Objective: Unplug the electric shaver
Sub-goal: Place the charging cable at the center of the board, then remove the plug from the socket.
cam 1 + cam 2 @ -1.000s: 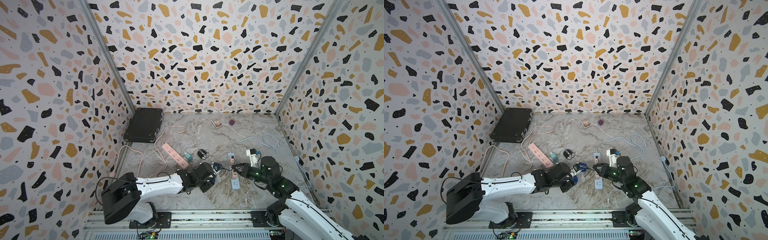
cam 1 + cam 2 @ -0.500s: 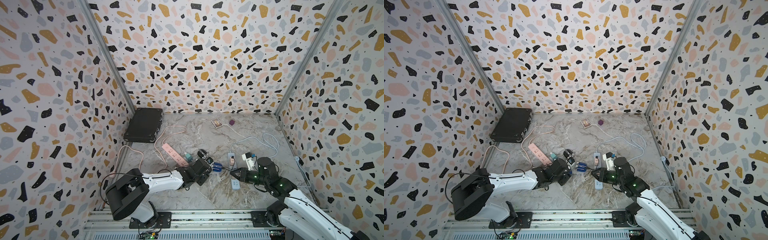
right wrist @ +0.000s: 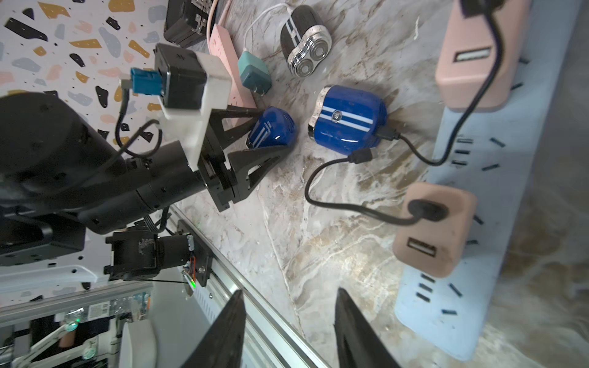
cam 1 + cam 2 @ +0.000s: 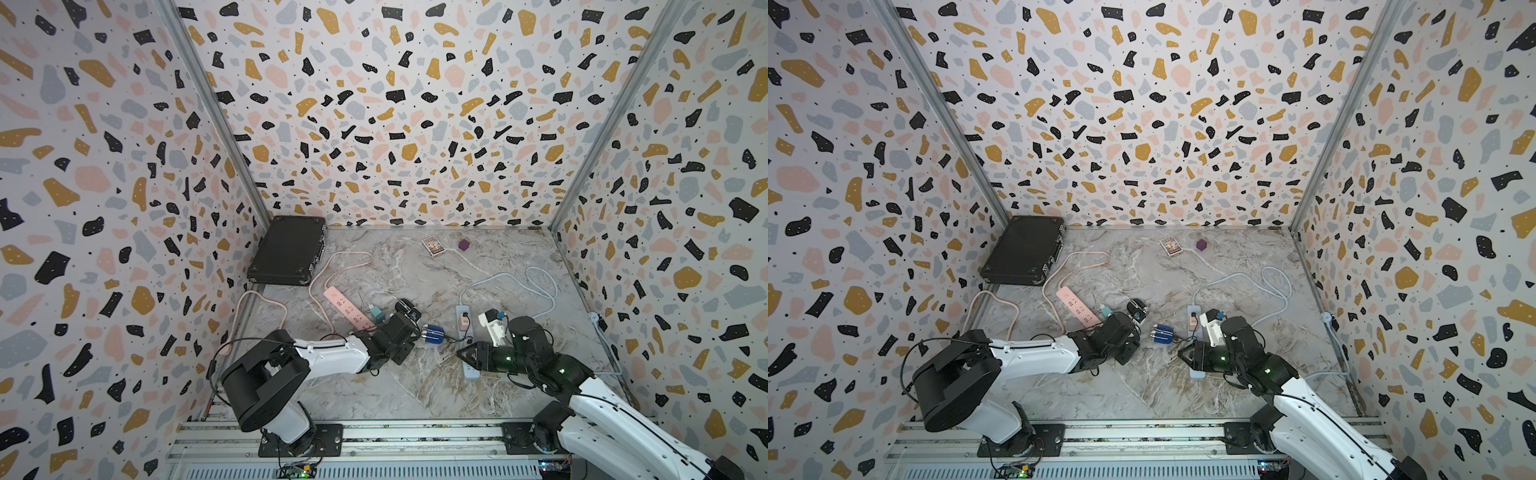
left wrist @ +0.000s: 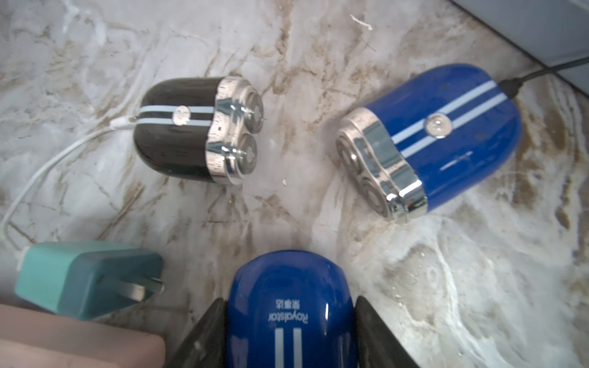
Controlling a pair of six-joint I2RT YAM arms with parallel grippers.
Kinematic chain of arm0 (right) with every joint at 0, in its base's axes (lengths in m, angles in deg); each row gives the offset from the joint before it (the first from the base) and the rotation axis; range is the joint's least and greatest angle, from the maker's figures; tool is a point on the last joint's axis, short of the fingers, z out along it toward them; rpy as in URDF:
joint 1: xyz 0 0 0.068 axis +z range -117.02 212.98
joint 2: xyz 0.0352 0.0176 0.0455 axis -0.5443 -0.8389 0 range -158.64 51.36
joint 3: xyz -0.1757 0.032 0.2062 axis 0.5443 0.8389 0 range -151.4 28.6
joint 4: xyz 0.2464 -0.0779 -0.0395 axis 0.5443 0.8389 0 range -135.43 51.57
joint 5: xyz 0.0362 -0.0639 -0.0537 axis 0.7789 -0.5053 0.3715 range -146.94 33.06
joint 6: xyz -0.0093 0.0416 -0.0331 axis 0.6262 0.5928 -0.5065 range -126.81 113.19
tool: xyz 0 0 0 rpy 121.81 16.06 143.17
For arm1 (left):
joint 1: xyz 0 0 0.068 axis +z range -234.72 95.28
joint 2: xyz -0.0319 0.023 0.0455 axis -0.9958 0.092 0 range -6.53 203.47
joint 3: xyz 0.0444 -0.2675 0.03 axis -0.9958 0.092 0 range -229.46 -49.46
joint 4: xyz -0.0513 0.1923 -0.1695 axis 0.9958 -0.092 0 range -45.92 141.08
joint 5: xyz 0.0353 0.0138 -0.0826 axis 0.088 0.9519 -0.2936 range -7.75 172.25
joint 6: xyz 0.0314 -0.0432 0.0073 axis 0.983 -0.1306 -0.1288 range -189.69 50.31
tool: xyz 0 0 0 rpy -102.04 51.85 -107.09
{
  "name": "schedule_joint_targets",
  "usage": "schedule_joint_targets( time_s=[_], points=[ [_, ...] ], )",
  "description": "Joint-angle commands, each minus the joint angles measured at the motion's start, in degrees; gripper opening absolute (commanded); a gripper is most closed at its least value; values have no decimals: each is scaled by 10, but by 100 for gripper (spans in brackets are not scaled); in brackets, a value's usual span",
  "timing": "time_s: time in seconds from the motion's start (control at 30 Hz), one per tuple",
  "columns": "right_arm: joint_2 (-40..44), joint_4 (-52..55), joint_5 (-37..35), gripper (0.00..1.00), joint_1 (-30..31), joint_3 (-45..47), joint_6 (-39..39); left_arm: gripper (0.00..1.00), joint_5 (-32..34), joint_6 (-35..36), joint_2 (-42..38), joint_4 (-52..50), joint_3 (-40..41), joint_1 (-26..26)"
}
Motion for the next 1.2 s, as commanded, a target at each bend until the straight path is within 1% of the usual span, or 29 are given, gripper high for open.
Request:
schedule_joint_targets(
  time_s=[0.0,0.07,0.13,0.23,0.33,0.53,0.73,0.77,0.93,1.17],
  points=[
    [30,93,-58,49,3,-46,-48,50,4,6,9,30,-15,10],
    [35,118,-70,50,3,-57,-59,52,4,5,14,31,-17,10],
    [31,137,-78,51,4,-63,-67,56,2,2,18,36,-17,12],
    [20,161,-93,51,5,-68,-79,68,-1,0,25,39,-18,13],
    [13,192,-124,52,9,-75,-96,77,-3,-2,28,41,-18,13],
    [-9,227,-160,53,16,-86,-110,83,-7,-1,26,38,-22,14],
    [-50,215,-190,54,40,-94,-118,90,-12,-1,-6,18,-35,15],
    [-64,214,-198,54,49,-100,-121,100,-12,0,-17,13,-37,15],
    [-133,210,-257,57,89,-126,-140,100,-12,5,-71,-15,-48,15],
    [-174,202,-311,60,94,-145,-148,100,-10,14,-132,-69,-66,14]
  ],
)
